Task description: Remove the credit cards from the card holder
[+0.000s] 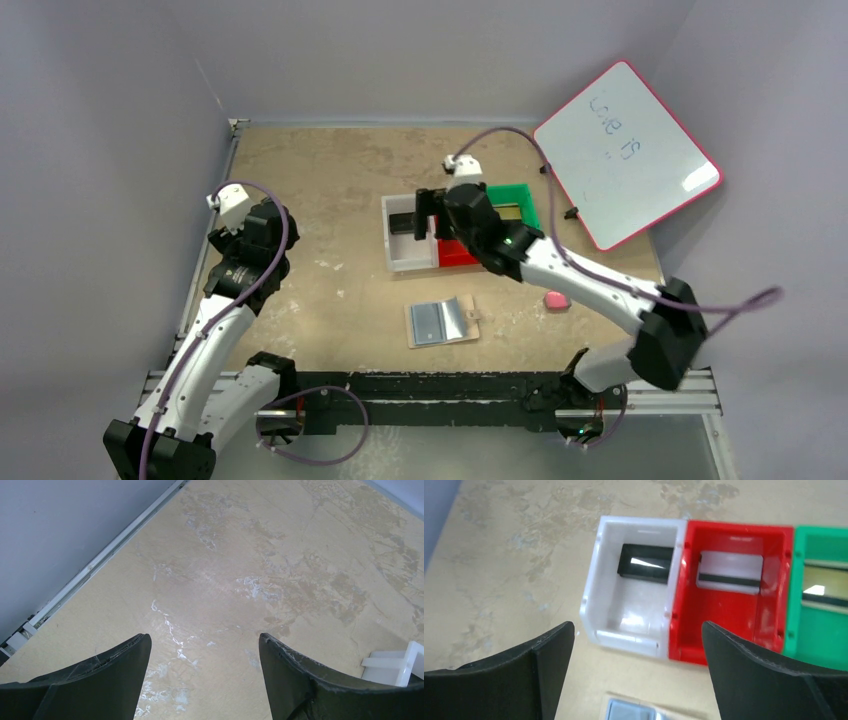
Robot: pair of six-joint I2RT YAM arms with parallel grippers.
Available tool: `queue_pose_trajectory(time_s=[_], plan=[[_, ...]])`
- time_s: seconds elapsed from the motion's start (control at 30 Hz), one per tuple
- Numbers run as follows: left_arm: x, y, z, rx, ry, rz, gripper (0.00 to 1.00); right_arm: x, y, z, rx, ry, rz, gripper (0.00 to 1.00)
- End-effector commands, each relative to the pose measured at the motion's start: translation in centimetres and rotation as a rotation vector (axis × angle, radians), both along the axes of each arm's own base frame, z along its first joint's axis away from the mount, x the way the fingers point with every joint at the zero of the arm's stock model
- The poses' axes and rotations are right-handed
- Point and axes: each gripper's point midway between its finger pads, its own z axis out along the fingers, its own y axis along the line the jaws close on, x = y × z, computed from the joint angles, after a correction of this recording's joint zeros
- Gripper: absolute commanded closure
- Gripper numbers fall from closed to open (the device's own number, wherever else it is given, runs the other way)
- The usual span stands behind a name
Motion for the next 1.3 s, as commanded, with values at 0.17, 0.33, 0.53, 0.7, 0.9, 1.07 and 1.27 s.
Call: queue_pose_trajectory(time_s=[0.17, 0.33, 0.53, 0.7, 0.9, 1.07, 1.27], plan=[[-0.1, 0.0, 0.6, -0.009, -0.017, 0.001, 0.21, -6.6, -4.2, -2.6, 0.429, 0.169, -0.198, 0.00], [0.6, -1.5, -0.7, -0.072, 0.003, -0.054, 0.19, -9.9, -1.2, -2.3, 0.493, 0.191, 0.097, 0.00], [1.4, -6.2, -3.7, -0.307, 0.062, -0.166, 0.14, -12.5, -0.9, -6.1, 0.380, 0.274, 0.109, 0.11], [0.6, -10.0, -5.7, -0.501, 0.054, -0.285, 0.14, -15.2, -0.3, -10.8, 0.128, 0.362, 0.030, 0.15], [-1.6, -12.1, -8.7, -0.609, 0.109, -0.360, 0.15, -17.0, -1.2, -14.5, -0.065, 0.370, -0.096, 0.19], [-2.2, -12.2, -8.5, -0.598, 0.109, -0.393, 0.15, -17.4, 0.3, -14.6, -0.085, 0.364, -0.050, 0.23], [-2.0, -12.2, -7.8, -0.568, 0.104, -0.419, 0.16, -17.1, 1.0, -15.0, -0.110, 0.362, -0.052, 0.25]])
